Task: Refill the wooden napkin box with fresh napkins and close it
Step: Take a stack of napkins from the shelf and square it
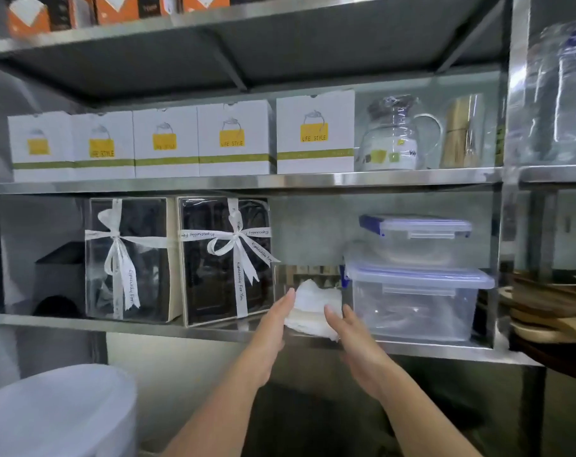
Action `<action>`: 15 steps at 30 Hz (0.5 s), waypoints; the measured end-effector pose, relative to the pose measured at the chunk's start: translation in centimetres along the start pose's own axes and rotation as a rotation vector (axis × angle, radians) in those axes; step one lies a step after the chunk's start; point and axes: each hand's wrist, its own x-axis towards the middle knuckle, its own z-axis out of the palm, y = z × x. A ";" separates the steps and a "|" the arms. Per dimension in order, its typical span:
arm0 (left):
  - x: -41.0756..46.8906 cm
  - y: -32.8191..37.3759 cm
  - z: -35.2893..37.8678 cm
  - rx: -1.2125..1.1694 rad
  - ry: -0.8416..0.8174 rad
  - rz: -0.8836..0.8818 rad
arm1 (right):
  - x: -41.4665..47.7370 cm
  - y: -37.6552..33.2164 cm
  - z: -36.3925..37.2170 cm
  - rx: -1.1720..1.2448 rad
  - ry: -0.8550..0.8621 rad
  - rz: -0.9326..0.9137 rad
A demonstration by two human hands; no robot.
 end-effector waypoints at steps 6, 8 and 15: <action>2.9 -1.7 0.3 -0.010 0.012 -0.097 | 1.7 0.4 0.4 -0.121 0.089 -0.013; 2.8 -1.9 0.6 -0.012 0.051 -0.112 | 1.5 0.2 0.5 -0.074 0.146 0.000; 1.1 -1.3 0.8 -0.391 0.303 -0.230 | 1.2 0.5 1.6 0.432 0.397 0.153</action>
